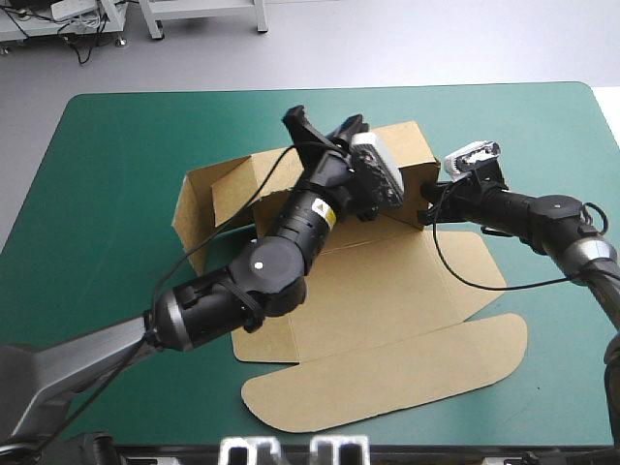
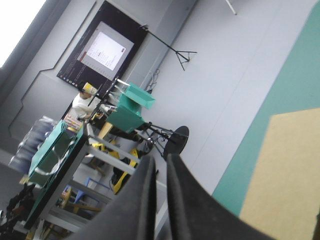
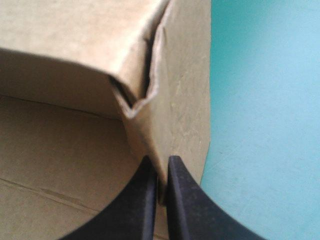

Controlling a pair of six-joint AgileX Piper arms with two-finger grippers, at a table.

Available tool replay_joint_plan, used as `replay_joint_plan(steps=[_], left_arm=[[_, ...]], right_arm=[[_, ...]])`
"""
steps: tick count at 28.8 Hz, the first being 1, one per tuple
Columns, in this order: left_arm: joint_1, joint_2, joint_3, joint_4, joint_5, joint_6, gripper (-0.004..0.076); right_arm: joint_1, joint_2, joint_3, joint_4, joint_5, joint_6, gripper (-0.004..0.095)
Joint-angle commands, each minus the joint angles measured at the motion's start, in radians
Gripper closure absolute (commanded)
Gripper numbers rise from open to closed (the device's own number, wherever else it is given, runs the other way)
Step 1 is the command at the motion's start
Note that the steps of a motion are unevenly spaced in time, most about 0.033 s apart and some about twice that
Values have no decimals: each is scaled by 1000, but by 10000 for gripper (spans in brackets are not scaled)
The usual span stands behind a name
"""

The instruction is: Fold the box

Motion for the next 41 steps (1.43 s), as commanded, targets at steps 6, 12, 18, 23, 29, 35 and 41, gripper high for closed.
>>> replay_joint_plan(steps=[6,12,18,23,29,35,41], left_arm=[[256,-179,-34,-173,69,-8,728],[453,-236,-41,-372,128,132,728],[657,-263,-41,-631,164,324,728],[787,-265,-41,-823,170,474,728],[846,-265,-41,-996,174,621,729],[846,-265,-41,-1008,176,642,729],[846,-263,-41,-1041,180,661,729]], right_arm=[[2,-202,-33,-383,22,558,909],[2,-240,-135,-693,260,950,909],[2,-238,-277,-775,561,1125,909],[2,-219,-354,-883,647,1282,909],[2,-111,-377,-933,613,1313,909],[2,6,-377,-923,409,1243,908],[2,96,-378,-887,296,1188,823]])
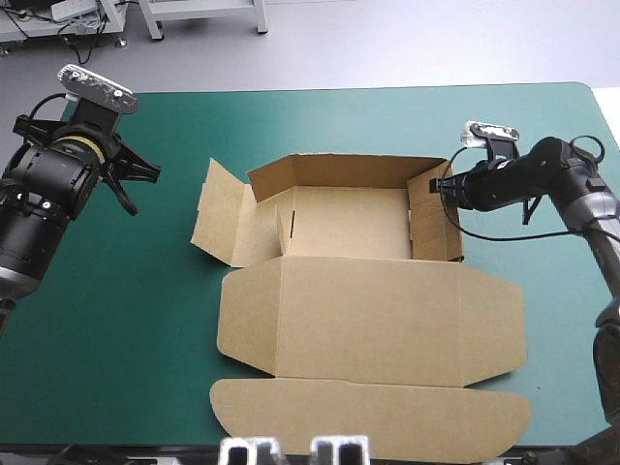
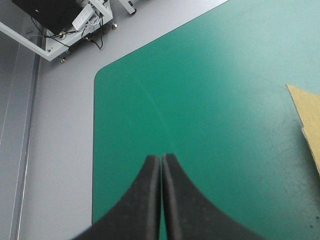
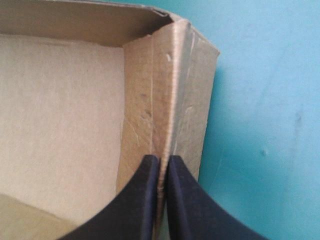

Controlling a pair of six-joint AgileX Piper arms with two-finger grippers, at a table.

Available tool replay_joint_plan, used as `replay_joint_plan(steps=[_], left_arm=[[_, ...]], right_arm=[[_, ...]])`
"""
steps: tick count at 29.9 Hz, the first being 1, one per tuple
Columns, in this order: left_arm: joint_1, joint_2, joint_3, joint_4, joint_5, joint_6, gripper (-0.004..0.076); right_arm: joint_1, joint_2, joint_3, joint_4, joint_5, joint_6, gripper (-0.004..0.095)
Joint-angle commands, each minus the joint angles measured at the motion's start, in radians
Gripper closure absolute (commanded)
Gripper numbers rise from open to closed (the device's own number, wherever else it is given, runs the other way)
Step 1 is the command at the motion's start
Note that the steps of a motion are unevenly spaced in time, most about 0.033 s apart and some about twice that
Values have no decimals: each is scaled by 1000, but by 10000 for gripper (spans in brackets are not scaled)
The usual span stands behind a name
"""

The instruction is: Fold the box

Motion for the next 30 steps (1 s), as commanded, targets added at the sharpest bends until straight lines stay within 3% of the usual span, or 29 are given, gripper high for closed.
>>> replay_joint_plan(steps=[1,6,8,13,22,30], left_arm=[[2,-32,-32,7,-46,4,729],[2,-26,-32,0,-28,4,729],[2,-16,-32,0,-6,2,729],[42,24,-32,-53,23,-24,729],[295,88,-32,-414,72,62,729],[496,142,-32,-729,189,120,729]], right_arm=[[0,11,-23,13,-34,-60,782],[0,30,-33,13,-31,-60,537],[0,27,-60,11,-7,-60,485],[0,-11,-203,-55,99,-25,482],[0,-100,-458,-129,403,66,482],[0,-199,-400,-117,403,130,495]])
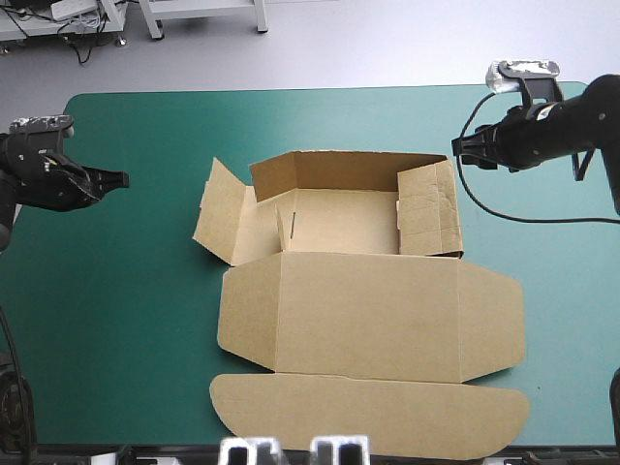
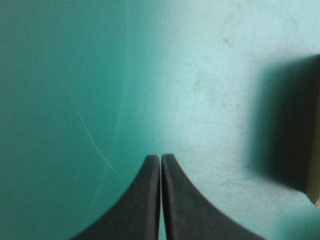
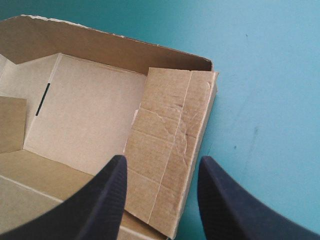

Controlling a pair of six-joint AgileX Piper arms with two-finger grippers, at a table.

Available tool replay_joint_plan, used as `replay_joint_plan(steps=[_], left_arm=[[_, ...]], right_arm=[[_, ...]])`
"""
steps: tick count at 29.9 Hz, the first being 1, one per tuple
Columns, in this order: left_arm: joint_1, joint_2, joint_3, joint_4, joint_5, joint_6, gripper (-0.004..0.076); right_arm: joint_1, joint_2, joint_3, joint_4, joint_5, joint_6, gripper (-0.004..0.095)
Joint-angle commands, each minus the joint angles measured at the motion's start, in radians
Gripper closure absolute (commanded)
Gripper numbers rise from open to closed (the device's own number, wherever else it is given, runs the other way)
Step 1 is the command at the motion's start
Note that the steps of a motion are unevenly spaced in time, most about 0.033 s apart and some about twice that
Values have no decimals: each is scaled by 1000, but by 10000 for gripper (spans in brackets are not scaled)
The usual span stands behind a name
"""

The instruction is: Fold the box

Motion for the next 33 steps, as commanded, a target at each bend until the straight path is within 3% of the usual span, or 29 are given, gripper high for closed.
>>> replay_joint_plan(steps=[1,5,9,16,33], left_arm=[[61,-18,-31,-158,5,49,729],[74,-18,-31,-206,21,102,729],[74,-18,-31,-235,24,131,729],[74,-18,-31,-269,18,151,729],[74,-16,-31,-273,-2,151,729]], right_arm=[[-2,-84,33,20,5,20,495],[-2,-105,168,20,3,6,495],[-2,-71,253,31,-105,-21,495],[-2,63,253,157,-129,-93,495],[-2,211,253,153,-215,-148,495]])
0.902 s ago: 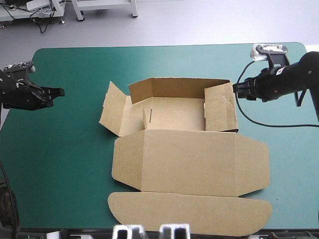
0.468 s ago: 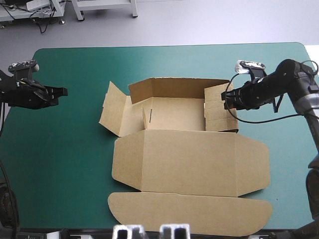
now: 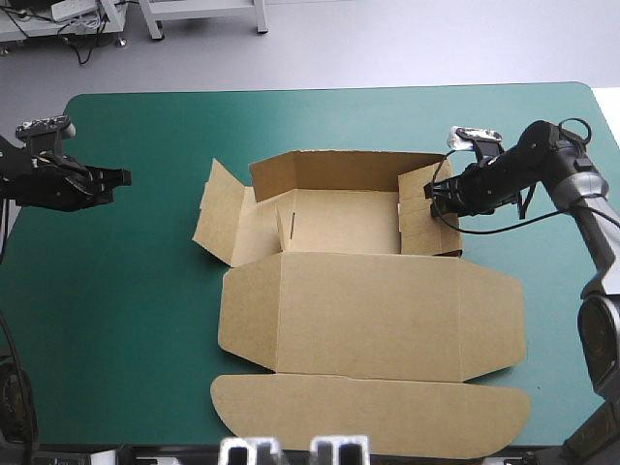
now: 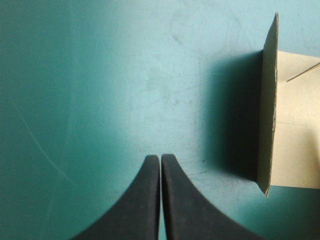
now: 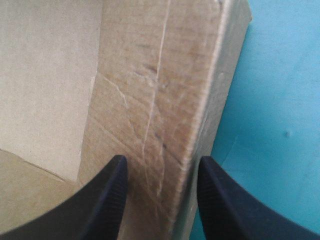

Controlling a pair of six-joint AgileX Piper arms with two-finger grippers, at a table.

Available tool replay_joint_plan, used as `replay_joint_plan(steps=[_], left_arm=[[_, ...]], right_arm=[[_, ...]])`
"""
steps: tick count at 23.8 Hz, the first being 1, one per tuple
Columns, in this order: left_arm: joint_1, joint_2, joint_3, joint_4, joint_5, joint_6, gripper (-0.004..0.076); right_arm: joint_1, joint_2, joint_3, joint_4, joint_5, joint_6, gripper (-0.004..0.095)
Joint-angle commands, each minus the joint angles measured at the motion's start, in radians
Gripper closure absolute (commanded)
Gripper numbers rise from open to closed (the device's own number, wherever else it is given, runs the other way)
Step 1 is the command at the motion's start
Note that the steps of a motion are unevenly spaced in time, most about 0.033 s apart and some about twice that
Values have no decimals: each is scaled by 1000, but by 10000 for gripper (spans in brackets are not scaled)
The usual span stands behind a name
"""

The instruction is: Fold the box

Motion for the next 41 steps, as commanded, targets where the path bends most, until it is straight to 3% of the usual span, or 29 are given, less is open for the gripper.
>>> replay_joint_plan(steps=[1,4,6,8,9,16,20,24,26,41], left_arm=[[3,-34,-31,-41,-39,0,729],[3,-33,-31,-41,-39,0,731],[3,-33,-31,-41,-31,0,731],[3,-33,-31,-41,-26,2,731],[3,-33,-31,-41,-26,5,731],[46,-9,-31,-120,-41,55,731],[176,28,-31,-449,41,216,731],[174,81,-30,-753,171,344,731],[172,79,-27,-832,167,352,731],[-5,-4,-23,-966,166,387,731]], right_arm=[[-2,-19,-22,28,-32,-17,496],[-2,21,-22,39,-36,-5,553],[-2,46,-22,50,-34,-20,685],[-2,67,-22,65,-34,-31,895],[-2,77,-22,85,-37,-31,919],[-2,-15,-47,175,1,-26,923],[-19,-143,-106,191,20,11,923],[-21,-209,-178,207,43,42,923],[-21,-222,-196,207,40,51,923],[-21,-224,-215,281,-52,32,922]])
